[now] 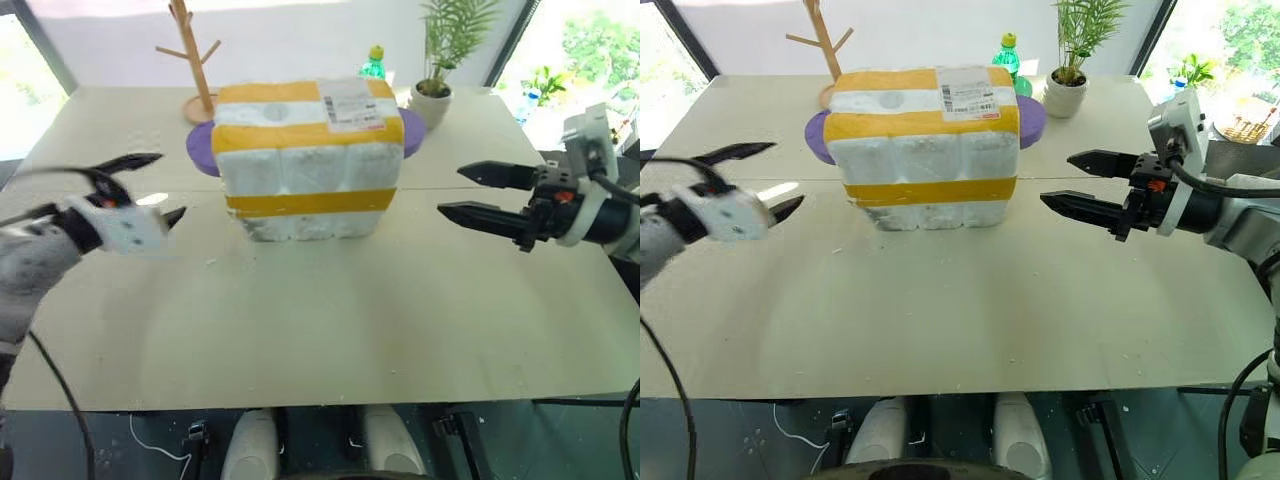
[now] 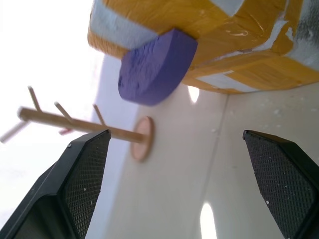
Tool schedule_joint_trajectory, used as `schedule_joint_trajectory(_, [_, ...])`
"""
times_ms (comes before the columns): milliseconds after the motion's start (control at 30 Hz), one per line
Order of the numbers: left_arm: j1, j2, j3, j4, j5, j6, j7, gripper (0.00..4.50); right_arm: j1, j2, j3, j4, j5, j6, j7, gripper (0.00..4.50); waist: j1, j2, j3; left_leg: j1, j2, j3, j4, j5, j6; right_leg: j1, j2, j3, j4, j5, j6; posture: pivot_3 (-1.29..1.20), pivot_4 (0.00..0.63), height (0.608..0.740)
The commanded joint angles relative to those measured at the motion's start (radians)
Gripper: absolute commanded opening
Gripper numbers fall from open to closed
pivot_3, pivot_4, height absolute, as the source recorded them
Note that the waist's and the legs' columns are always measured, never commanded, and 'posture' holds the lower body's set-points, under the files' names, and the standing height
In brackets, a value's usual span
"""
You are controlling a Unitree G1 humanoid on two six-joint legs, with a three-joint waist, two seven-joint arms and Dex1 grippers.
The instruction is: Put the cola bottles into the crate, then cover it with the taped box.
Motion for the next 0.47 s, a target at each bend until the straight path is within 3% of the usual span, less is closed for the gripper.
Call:
schedule_joint_trajectory(33, [-0.014,0.052,0.178,-0.090,-0.496,0.508,-0.177,4.46,-0.040,-0.035,0.026,0.048,-0.052,-0.052,0.064,4.50,0.000,0.000,0.000,0.000,0.000,-0.001,0.000,0.000,0.000,0.001,0.000,0.000,0.000,0.000,0.000,0.00,0.150,0.740])
schedule_joint_trajectory(100, [0.006,0.118,0.241,-0.099,-0.638,0.689,-0.306,4.46,-0.067,-0.037,0.057,0.084,-0.080,-0.072,0.099,4.50,-0.004,0.000,0.000,0.000,0.000,-0.002,0.001,0.000,0.000,0.001,0.002,0.000,0.000,0.000,0.000,0.00,0.150,0.740])
schedule_joint_trajectory(167, [0.015,0.176,0.276,-0.087,-0.677,0.760,-0.419,4.46,-0.106,-0.036,0.091,0.125,-0.099,-0.082,0.139,4.50,-0.006,0.001,0.001,0.001,0.000,-0.001,0.001,0.000,0.000,0.001,0.002,0.000,0.000,0.000,0.000,0.00,0.150,0.740])
schedule_joint_trajectory(467, [-0.155,0.299,0.202,0.035,-0.631,0.819,-0.586,4.46,-0.218,-0.018,0.190,0.201,-0.171,-0.126,0.264,4.50,-0.002,0.005,0.001,0.001,-0.003,0.001,-0.001,0.000,-0.001,0.001,0.004,-0.001,-0.001,-0.001,-0.001,0.00,0.150,0.740])
